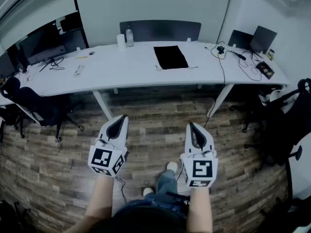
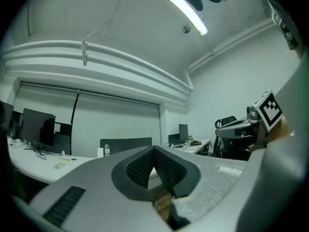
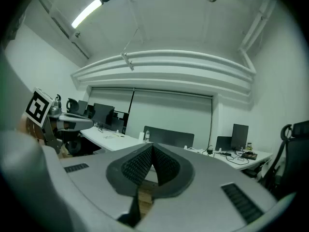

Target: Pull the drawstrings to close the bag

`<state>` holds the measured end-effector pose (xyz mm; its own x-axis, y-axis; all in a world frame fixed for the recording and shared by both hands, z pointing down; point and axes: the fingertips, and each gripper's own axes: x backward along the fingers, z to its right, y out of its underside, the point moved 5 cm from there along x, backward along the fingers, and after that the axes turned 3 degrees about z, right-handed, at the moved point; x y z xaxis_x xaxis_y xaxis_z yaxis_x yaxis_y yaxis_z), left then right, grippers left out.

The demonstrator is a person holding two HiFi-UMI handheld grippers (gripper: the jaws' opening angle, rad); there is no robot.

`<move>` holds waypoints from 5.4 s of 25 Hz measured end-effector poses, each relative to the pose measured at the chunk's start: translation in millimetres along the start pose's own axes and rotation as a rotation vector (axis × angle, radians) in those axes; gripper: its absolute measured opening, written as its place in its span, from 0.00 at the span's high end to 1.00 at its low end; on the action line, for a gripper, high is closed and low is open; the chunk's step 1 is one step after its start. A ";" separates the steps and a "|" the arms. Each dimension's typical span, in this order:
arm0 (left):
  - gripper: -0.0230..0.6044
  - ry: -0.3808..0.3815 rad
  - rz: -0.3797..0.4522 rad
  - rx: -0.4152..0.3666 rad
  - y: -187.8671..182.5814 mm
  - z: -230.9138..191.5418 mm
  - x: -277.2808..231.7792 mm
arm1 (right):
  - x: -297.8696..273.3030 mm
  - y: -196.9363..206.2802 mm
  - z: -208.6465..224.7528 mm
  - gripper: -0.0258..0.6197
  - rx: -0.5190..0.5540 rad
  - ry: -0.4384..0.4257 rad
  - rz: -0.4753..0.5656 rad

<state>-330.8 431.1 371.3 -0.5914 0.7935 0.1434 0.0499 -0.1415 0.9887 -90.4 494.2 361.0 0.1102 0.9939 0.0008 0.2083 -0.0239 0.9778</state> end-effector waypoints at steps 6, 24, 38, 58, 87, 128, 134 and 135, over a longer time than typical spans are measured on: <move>0.97 0.007 -0.014 -0.024 1.7 -4.7 -6.1 | -10.8 -1.1 -0.9 0.97 0.024 -0.001 -0.007; 0.97 0.005 -0.062 -0.057 26.3 -13.4 -210.0 | -168.0 26.9 122.7 0.97 -0.039 -0.070 0.016; 0.97 -0.036 -0.086 -0.050 52.8 -11.1 -363.2 | -284.6 52.8 246.1 0.97 -0.063 -0.089 0.007; 0.97 -0.054 -0.225 -0.012 118.2 -110.7 -514.9 | -446.4 108.2 323.4 0.97 -0.069 -0.131 -0.108; 0.78 0.647 -0.858 -0.159 280.3 -207.9 -634.1 | -636.0 224.9 362.8 0.84 0.079 -0.524 -0.673; 0.94 0.809 -1.099 -0.286 330.9 -191.3 -599.8 | -652.0 337.5 356.4 0.79 0.588 -1.060 -0.972; 0.94 0.734 -1.062 -0.262 324.7 -190.5 -595.8 | -654.5 341.0 350.4 0.83 0.668 -1.172 -1.030; 0.94 0.727 -1.049 -0.259 323.3 -190.0 -596.5 | -654.1 341.1 348.7 0.83 0.693 -1.177 -1.039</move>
<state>-114.9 -200.4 597.1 -0.5551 0.1063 -0.8249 -0.8068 0.1725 0.5651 247.5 -201.6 620.8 0.2013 0.0209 -0.9793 0.9633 0.1769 0.2018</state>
